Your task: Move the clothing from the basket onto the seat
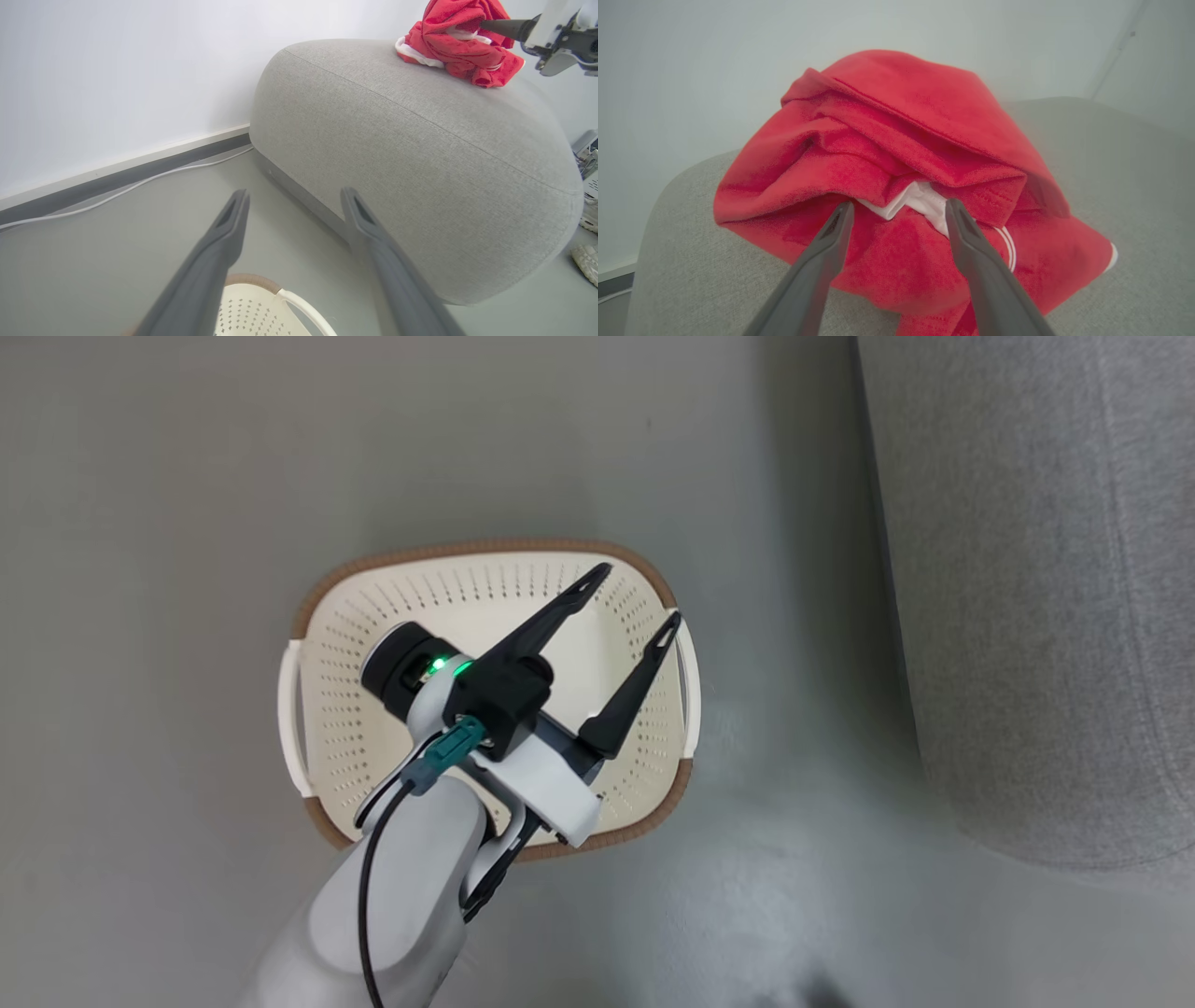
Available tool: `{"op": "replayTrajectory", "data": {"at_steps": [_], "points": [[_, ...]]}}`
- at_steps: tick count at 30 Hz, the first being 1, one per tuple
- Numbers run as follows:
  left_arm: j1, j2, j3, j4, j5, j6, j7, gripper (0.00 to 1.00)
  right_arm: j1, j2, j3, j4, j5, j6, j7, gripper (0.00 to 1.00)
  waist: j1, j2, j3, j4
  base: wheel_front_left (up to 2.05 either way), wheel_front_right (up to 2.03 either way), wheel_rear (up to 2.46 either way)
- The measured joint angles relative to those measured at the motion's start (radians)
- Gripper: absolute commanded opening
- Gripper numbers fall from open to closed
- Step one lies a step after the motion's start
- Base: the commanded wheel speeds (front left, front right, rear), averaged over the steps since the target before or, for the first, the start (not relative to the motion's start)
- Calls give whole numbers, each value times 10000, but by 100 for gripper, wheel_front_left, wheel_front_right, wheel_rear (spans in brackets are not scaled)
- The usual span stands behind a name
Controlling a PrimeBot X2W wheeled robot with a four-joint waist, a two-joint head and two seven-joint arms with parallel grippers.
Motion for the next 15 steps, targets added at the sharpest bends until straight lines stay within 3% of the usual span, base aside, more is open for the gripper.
{"op": "replayTrajectory", "data": {"at_steps": [15], "points": [[1952, -249, 2573, 142, 182, 0, 2, 100, 3051, 1442, 2011, -3189, 725, 0, -40, 100, 0, 0, -2618, 761, 0, 0, 0]]}}
